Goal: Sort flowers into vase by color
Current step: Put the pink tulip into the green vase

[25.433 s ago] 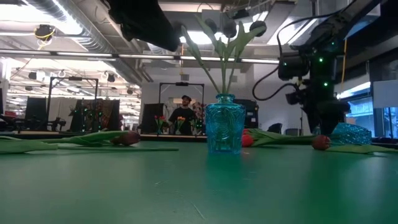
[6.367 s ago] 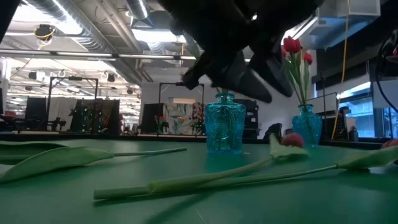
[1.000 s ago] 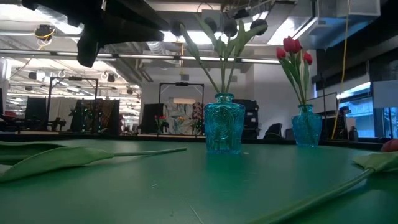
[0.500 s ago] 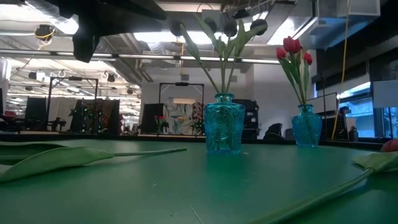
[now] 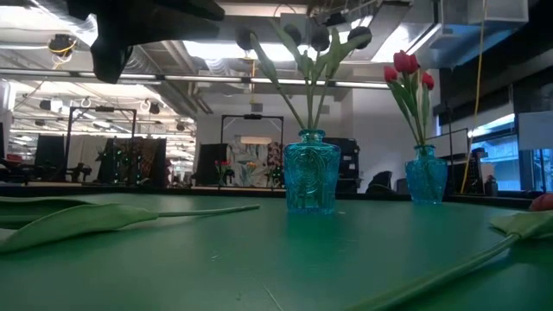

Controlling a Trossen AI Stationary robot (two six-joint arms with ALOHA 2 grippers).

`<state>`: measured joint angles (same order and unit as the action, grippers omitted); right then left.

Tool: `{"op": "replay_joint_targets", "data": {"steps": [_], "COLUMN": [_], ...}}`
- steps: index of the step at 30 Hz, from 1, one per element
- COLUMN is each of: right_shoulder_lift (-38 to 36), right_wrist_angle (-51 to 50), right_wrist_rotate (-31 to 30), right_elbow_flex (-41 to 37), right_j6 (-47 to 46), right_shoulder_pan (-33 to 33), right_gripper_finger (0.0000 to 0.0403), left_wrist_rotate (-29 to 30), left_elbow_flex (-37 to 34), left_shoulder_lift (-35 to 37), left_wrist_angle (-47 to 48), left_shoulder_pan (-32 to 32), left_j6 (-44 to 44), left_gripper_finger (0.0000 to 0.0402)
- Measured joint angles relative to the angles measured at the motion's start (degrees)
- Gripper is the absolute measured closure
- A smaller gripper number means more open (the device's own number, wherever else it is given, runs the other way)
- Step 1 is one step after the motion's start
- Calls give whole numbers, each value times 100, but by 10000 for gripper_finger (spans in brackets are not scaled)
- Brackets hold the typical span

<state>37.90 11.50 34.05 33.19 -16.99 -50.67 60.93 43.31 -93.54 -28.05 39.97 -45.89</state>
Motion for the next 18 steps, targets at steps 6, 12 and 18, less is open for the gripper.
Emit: {"op": "replay_joint_targets", "data": {"steps": [6,12,18], "right_shoulder_lift": [8,23,71], "right_wrist_angle": [-213,-699,-1012], "right_wrist_rotate": [-638,-847,-953], "right_elbow_flex": [0,2,2], "right_j6": [276,706,723], "right_shoulder_pan": [-517,-759,-748], "right_gripper_finger": [374,374,374], "left_wrist_rotate": [3,6,-153], "left_elbow_flex": [0,0,0], "left_shoulder_lift": [0,0,0], "left_wrist_angle": [2,-5,-103], "left_shoulder_pan": [-119,-362,-658], "left_j6": [0,-4,-2], "left_gripper_finger": [336,336,336]}}
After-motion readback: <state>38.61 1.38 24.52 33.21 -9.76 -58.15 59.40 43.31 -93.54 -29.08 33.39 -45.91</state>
